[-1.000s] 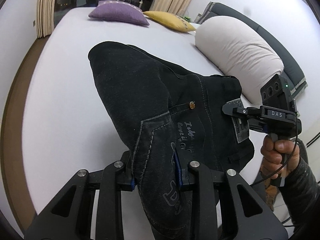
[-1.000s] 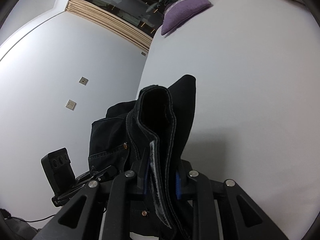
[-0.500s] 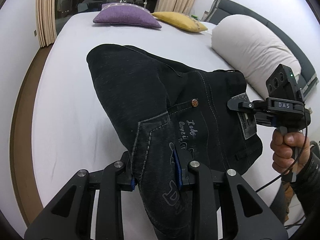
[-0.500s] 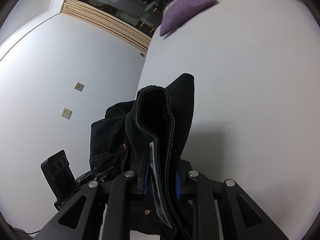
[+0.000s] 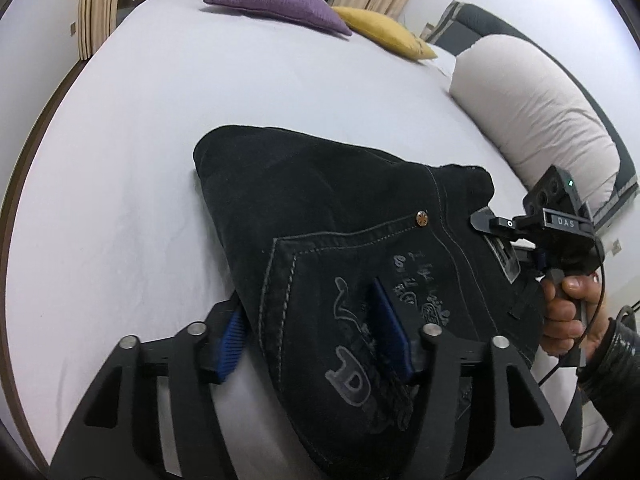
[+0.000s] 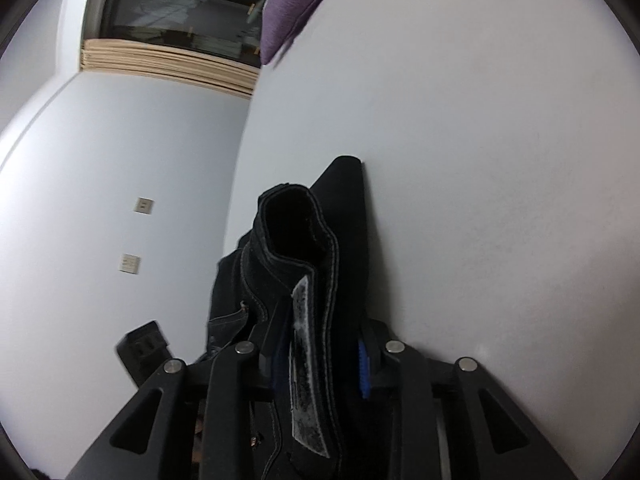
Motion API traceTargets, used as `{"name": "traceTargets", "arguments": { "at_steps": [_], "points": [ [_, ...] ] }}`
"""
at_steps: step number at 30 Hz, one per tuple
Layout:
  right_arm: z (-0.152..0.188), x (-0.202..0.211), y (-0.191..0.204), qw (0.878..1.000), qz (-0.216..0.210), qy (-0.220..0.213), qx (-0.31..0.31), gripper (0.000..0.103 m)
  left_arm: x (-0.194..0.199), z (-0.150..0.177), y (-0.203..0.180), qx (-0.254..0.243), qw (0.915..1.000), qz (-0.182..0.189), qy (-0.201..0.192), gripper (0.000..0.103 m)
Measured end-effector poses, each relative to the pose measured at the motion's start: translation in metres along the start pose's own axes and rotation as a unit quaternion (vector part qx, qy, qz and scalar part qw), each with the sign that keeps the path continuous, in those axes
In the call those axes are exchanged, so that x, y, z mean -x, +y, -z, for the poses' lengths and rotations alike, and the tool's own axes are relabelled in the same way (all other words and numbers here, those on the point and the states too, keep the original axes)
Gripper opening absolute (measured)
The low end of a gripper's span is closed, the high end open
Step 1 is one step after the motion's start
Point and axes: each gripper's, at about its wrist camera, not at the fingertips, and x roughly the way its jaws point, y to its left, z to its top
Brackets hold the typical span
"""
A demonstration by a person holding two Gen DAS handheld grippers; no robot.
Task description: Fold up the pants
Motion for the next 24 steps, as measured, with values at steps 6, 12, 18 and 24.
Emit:
{"name": "traceTargets", "arguments": {
  "at_steps": [6, 12, 18, 24],
  "points": [
    [0.009, 0.035, 0.001, 0.998, 0.018, -0.061, -0.015, 0.049, 0.037, 0.009, 0.007, 0.002, 0.9985, -0.041, -0.035, 0.063],
    [0.051, 0.090, 0.040, 0.979, 0.145, -0.143, 0.033, 0.070, 0.124, 0.032, -0.024, -0.038, 0.9782, -0.129, -0.158, 0.093],
    [0.103, 0.128, 0.112, 0.936, 0.234, -0.232, 0.123, 0.083, 0.216, 0.058, -0.114, -0.105, 0.9202, -0.229, -0.300, 0.103],
    [0.164, 0.172, 0.209, 0.854, 0.275, -0.345, 0.277, 0.103, 0.281, 0.099, -0.173, -0.112, 0.8863, -0.269, -0.360, 0.103]
  ]
}}
